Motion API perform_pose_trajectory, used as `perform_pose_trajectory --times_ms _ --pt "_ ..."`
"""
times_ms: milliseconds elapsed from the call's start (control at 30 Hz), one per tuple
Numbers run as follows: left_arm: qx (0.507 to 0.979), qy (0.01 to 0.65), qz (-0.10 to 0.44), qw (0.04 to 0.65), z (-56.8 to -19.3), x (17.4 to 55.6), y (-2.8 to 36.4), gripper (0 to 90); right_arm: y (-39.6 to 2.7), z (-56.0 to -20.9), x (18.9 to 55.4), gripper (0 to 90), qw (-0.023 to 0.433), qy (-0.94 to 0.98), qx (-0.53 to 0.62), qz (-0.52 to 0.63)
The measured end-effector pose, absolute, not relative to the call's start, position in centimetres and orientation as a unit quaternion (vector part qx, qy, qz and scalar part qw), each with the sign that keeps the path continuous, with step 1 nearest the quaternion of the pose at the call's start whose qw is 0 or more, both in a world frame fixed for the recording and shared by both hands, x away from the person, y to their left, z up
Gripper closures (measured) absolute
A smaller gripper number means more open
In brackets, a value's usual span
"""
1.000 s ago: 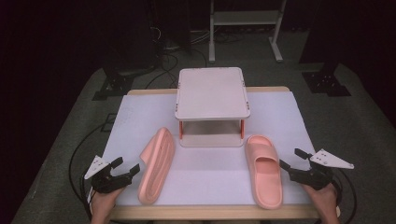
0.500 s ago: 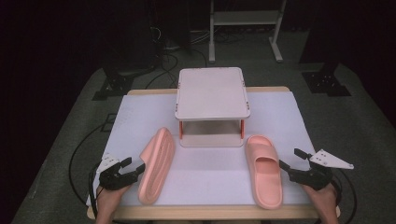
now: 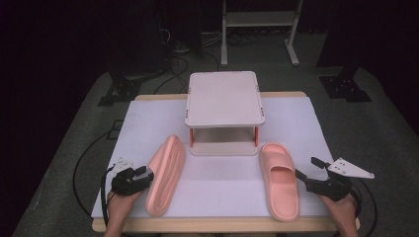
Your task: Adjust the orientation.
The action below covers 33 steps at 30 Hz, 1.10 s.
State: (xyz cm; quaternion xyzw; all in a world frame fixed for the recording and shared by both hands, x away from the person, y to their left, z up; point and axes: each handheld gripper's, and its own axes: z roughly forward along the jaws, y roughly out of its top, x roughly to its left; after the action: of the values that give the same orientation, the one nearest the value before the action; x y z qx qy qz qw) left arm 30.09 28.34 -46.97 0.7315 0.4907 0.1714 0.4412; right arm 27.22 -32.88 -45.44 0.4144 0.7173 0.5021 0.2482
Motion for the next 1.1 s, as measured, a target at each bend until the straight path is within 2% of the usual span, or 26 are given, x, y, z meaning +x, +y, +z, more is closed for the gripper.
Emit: perform_pose_trajectory --times_ms 300,1100 --pt "0.732 0.482 0.166 0.453 -46.5 31.1 27.4 48.9 -32.9 -45.5 27.2 19.8 0.245 0.719 0.416 0.501" --pt "0.732 0.466 0.159 0.47 -46.1 30.8 26.4 52.2 -32.7 -45.6 27.3 19.8 0.242 0.72 0.413 0.502"
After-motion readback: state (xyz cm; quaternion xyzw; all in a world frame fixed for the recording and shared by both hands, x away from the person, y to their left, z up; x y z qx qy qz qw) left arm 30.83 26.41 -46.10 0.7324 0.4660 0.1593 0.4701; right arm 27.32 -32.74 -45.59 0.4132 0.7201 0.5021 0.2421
